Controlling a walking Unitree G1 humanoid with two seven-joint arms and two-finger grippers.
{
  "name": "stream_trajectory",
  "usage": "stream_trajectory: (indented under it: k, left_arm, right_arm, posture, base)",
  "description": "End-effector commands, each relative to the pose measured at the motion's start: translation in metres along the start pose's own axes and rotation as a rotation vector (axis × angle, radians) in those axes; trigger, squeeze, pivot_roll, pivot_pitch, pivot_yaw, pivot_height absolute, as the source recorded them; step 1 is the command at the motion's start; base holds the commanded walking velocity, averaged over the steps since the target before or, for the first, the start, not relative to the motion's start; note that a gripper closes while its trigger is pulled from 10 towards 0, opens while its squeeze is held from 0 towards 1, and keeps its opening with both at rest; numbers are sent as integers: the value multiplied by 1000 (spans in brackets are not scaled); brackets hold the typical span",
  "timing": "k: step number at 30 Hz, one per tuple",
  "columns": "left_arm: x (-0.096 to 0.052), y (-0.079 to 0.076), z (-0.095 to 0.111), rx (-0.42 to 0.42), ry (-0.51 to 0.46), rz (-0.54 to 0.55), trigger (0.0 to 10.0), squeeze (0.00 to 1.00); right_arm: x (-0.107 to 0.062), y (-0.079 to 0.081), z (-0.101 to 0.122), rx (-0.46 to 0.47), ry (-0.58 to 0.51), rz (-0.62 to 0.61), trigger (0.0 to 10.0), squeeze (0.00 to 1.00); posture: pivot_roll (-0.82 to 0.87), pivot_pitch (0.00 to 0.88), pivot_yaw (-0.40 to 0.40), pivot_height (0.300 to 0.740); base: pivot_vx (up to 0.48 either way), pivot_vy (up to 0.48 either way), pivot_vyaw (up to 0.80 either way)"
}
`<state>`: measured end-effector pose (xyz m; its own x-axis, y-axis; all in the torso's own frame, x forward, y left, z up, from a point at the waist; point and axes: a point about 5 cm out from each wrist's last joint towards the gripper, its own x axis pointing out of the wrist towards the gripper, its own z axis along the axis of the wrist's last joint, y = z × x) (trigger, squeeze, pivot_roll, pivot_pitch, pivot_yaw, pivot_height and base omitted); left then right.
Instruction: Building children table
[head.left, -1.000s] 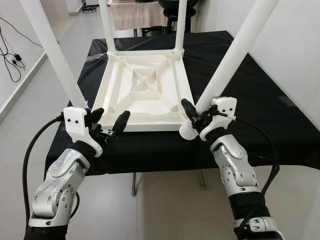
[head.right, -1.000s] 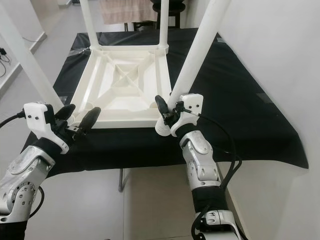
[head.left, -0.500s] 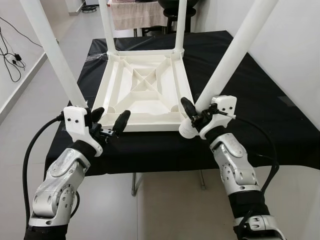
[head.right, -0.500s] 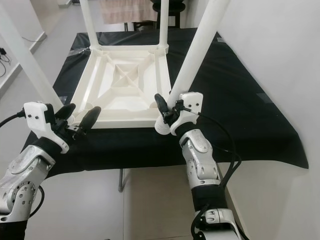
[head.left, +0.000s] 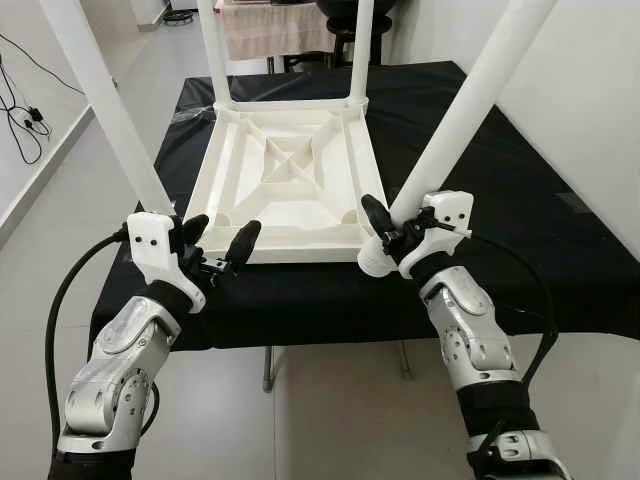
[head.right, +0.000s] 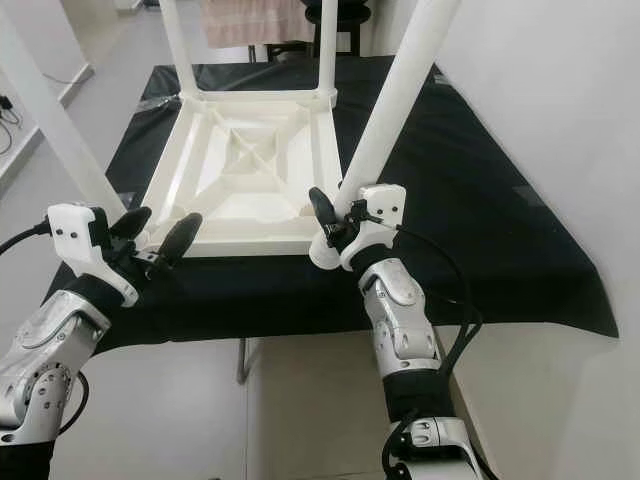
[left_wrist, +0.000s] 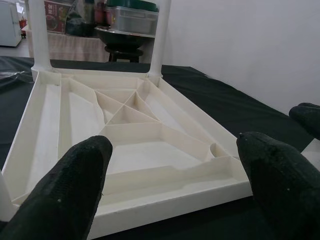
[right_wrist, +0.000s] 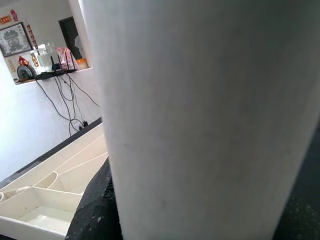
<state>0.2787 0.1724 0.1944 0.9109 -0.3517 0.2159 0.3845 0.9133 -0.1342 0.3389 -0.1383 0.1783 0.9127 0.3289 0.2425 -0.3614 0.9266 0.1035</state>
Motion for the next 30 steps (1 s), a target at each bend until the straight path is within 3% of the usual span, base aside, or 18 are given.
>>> stream_trajectory:
  k: [1,30]
  left_arm:
    - [1,2,0,-4,-6,6,10000,0]
    - [0,1,-1,-2,-2,0,10000,0]
  right_arm:
    - [2,2,1,14,-19,6,10000,0]
    - [1,2,0,20,-18,11,10000,0]
  posture:
    - [2,63,14,740]
    - [0,52,16,740]
  base:
    - [0,0,0]
    - [0,0,0]
